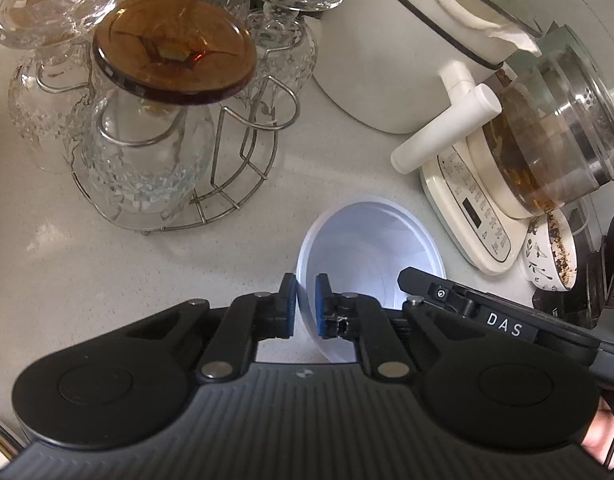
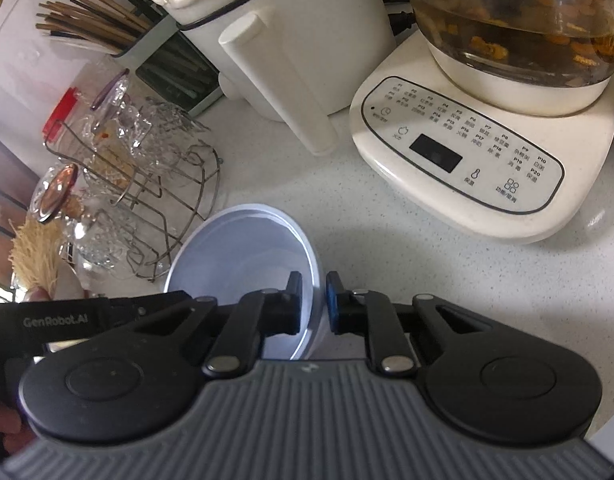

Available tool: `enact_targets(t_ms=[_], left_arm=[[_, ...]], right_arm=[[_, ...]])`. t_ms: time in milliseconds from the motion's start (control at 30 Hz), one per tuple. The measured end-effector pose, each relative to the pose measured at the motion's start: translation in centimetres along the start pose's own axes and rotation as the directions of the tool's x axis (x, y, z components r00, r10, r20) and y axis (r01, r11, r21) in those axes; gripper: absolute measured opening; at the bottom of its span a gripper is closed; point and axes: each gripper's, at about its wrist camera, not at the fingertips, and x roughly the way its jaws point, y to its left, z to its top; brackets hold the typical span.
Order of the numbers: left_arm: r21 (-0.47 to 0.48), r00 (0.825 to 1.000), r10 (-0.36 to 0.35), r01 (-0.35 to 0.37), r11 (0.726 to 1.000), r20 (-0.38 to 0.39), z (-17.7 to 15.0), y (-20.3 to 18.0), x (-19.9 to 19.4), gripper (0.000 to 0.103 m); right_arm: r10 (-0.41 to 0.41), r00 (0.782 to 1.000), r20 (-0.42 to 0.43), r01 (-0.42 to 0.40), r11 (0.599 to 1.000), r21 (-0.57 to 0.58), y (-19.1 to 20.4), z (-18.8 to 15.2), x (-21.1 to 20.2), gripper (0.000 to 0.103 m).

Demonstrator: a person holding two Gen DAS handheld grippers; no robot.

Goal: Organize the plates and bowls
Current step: 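Close both tools on the rim of the white plastic bowl, then lift the plastic bowl with both tools and carry it across the counter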

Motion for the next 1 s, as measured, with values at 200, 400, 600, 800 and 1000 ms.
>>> enact_targets(t_ms=[200, 400, 600, 800, 1000], left_arm=[[0.002, 1.000, -0.014, 0.014, 1.000, 0.021, -0.2, -0.2, -2.1, 0.011], [-0.018, 0.997, -0.048, 0.049, 0.999, 0.066, -0.5, -0.5, -5.2, 0.011], [-0.005, 0.992, -0.063, 0.064, 0.998, 0.108, -1.2, -0.5, -8.6, 0.011], [-0.025, 0.985, -0.109, 0.114, 0.993, 0.131, -2.8, -0.4, -11.4, 0.011], [0.021, 0.977, -0.148, 0.146, 0.989, 0.151, -4.2, -0.9, -14.3, 0.011]], right_arm=[[0.014, 1.000, 0.021, -0.014, 1.000, 0.000, 0.2, 0.0, -1.5, 0.015], [0.045, 0.998, 0.050, -0.045, 0.999, 0.002, 1.0, -0.2, -4.0, 0.015], [0.070, 0.994, 0.082, -0.070, 0.998, -0.001, 2.5, -0.9, -6.9, 0.015], [0.075, 0.990, 0.117, -0.075, 0.997, -0.006, 3.7, -1.8, -9.5, 0.015], [0.084, 0.982, 0.168, -0.089, 0.996, 0.019, 4.9, -3.0, -12.4, 0.016]])
